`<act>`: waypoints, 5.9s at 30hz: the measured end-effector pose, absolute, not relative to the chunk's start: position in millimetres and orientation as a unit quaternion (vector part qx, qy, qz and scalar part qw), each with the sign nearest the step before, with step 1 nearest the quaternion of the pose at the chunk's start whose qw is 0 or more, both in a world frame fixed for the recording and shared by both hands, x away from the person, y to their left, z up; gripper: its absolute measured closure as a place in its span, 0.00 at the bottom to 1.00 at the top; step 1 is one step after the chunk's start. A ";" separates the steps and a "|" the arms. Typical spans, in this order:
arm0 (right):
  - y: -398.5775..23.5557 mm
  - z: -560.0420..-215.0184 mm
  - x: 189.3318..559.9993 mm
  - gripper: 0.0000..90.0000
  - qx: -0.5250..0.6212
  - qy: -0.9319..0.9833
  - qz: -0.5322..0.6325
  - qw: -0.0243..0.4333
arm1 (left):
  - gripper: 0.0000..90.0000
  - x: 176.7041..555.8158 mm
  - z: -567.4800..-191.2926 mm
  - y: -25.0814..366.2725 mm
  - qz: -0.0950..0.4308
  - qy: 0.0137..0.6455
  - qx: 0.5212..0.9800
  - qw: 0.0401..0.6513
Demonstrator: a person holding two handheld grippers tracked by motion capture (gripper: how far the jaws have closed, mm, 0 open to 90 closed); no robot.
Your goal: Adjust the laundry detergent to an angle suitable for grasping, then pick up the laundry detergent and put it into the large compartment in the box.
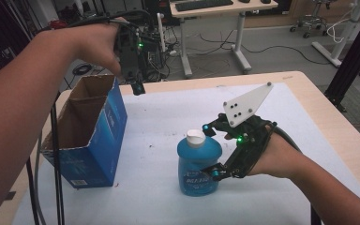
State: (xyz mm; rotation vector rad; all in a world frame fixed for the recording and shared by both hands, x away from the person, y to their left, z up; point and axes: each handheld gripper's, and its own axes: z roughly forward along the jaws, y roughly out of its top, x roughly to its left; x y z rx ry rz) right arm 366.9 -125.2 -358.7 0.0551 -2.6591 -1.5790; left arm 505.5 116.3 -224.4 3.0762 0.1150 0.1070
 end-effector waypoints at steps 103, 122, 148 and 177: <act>-202.4 -286.5 353.7 0.03 -0.034 -0.989 -0.142 -0.020 | 0.02 471.8 -207.5 111.9 0.011 0.031 0.999 0.044; -204.0 -290.0 352.2 0.03 -0.030 -0.989 -0.139 -0.027 | 0.02 405.4 -224.7 94.5 -0.004 -0.015 0.995 0.100; -209.4 -291.2 352.0 0.03 -0.039 -0.990 -0.134 -0.034 | 0.02 385.1 -266.7 41.2 -0.050 -0.054 0.990 0.121; -228.2 -296.7 352.7 0.03 -0.053 -0.989 -0.131 -0.036 | 0.02 372.9 -296.9 -1.9 -0.039 -0.066 0.996 0.048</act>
